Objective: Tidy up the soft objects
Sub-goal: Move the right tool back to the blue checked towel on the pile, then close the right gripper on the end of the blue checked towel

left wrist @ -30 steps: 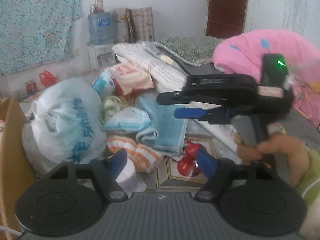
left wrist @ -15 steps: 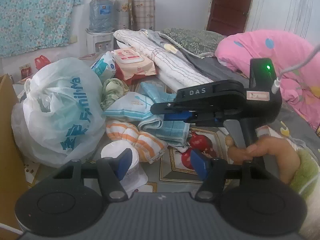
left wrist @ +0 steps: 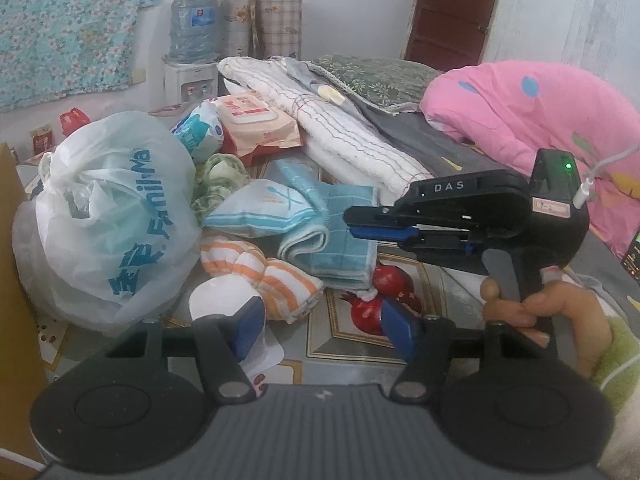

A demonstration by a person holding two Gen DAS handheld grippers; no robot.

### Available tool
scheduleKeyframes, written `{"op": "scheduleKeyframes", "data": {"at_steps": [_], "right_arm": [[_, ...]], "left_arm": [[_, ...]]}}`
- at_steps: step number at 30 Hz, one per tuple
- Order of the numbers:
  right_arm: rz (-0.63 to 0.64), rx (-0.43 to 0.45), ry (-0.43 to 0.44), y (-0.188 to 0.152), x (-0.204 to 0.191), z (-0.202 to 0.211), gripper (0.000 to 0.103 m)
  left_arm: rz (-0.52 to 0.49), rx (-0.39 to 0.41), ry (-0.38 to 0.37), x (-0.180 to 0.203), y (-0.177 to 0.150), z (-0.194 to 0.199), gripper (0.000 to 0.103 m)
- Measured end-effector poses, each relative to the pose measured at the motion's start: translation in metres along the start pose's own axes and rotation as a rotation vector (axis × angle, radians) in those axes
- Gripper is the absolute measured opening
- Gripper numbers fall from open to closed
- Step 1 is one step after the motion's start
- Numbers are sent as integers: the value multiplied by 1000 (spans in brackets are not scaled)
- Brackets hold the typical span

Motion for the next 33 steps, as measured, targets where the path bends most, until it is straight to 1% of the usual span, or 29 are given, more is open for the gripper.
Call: {"op": "scheduleKeyframes", "data": {"at_steps": [2,5,6,7,8,9,10,12,13,14,15,18,23,26,27,30,33], "right_arm": [[6,5,-19,4,-2,0,13],[67,13,-45,13,-17,-10,15],[90,13,-58,17,-23,-14,22],[115,13,-68,21,-29,-20,36],[144,9,-85,25,-34,-29,43],[162,4,-100,30,-38,-37,53],[171,-5,-113,33,-38,-43,53],[178,-33,-145,37,-35,-61,53],[175,-45,-162,39,-31,-67,50],[162,-50,-166,39,-26,-73,44],[136,-52,-151,38,-22,-75,28],[67,-20,-114,35,-12,-66,20],[-59,25,-41,33,6,-43,16],[-180,26,30,33,21,-37,16],[-186,28,25,32,24,-35,16],[-138,42,-28,29,26,-31,14],[-45,36,-99,26,24,-27,11]], "left_arm": [[-3,0,-6,2,0,0,66],[-7,0,-10,3,0,0,66],[-8,1,-11,4,0,0,66],[-8,3,-12,4,-1,0,66],[-8,5,-12,4,-1,1,67],[-8,7,-11,3,-1,1,67],[-7,7,-9,2,-1,1,67],[0,6,-7,0,-1,2,67],[2,6,-6,-1,-1,2,67],[3,6,-5,-1,-1,2,67],[3,6,-4,-2,-1,2,67],[4,8,-4,-5,-2,3,68],[-1,1,-23,-2,-2,1,69],[-9,-2,-35,3,-4,0,69],[-12,-3,-37,5,-4,-1,70],[-23,-5,-40,9,-5,-2,70],[-29,-8,-41,11,-4,-2,70]]}}
Point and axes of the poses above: each gripper's, at about its wrist camera, not at the fingertips, and z roughly against the way its jaws point, x to its right, y to its top, the point moved 7 cm from there along -z, roughly the way its jaws point, and after that the axes turned 1 degree about y, right-handed, at the moved point
